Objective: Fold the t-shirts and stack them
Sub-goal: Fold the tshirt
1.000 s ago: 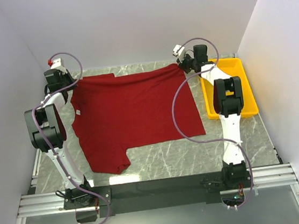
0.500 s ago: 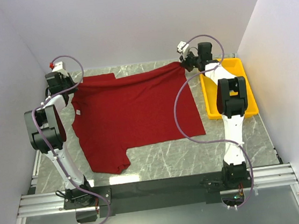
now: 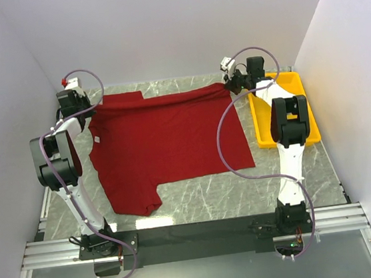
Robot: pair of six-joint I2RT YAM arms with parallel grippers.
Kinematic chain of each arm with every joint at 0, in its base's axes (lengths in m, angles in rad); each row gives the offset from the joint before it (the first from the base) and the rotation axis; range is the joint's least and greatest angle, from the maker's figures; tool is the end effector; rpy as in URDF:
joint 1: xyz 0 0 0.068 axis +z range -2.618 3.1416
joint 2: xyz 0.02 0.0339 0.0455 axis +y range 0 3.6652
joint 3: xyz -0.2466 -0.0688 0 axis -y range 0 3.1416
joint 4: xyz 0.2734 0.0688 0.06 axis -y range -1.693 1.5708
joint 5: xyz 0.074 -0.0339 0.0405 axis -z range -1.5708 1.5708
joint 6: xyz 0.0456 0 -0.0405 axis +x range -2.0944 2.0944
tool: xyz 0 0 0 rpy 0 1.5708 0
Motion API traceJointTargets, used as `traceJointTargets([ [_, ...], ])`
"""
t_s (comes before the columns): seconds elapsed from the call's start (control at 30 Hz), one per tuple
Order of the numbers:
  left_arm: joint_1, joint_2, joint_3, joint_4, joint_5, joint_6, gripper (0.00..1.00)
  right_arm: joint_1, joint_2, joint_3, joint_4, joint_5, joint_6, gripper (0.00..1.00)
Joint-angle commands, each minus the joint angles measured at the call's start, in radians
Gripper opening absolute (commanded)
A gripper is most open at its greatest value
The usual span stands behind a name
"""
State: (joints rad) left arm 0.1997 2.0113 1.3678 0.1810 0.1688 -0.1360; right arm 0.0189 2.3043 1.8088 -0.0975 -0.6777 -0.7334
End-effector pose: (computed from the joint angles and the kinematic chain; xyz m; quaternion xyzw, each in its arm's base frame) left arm 0.4782 0.0890 0.1674 -0.0978 0.8428 -0.0550 0.5264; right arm 0.5443 0.0389 0.1583 -0.4511 0.7171 0.1200 0.5176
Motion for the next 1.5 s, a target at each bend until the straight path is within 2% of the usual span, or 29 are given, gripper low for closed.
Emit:
traceJointTargets([
  [0.0, 0.003, -0.068, 0.008, -0.023, -0.049, 0.038, 0.01, -0.014, -0.085, -0.017, 0.002, 0.000, -0.032, 0.00],
  [0.9, -0.003, -0.022, 0.047, -0.205, -0.124, 0.082, 0.01, -0.014, -0.125, -0.108, -0.045, 0.067, -0.101, 0.00],
  [1.47, -0.005, -0.042, 0.007, -0.215, -0.123, 0.079, 0.01, -0.014, -0.128, -0.114, -0.048, 0.073, -0.098, 0.00],
])
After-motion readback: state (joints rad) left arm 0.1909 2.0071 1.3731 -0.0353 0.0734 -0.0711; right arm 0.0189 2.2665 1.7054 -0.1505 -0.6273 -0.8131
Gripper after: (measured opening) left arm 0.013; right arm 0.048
